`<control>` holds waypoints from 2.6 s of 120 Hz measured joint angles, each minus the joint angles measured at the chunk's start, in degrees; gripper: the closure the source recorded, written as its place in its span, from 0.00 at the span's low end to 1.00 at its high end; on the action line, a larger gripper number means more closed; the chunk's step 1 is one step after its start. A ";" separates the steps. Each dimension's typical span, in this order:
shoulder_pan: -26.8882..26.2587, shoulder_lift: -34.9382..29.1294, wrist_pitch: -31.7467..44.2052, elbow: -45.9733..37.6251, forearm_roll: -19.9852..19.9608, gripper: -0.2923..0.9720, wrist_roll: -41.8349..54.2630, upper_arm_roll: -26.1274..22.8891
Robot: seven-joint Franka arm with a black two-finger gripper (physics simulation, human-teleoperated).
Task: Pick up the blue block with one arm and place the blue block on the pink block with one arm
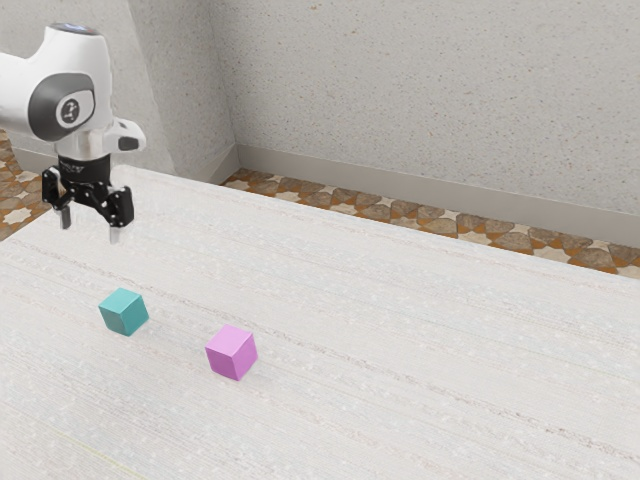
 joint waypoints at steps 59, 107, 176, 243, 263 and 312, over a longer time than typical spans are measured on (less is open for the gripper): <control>-7.83 5.72 18.11 -9.51 1.07 0.23 11.18 8.30; -0.75 11.50 24.53 -9.13 1.15 0.23 18.55 11.89; -1.01 20.98 30.75 -6.02 -4.85 0.23 23.66 11.98; -0.22 25.10 31.48 -3.79 -5.47 0.41 23.04 9.88; -0.14 26.30 31.61 -3.52 -5.27 0.44 22.72 9.88; -0.11 20.32 29.10 -3.99 -4.63 0.47 21.89 8.85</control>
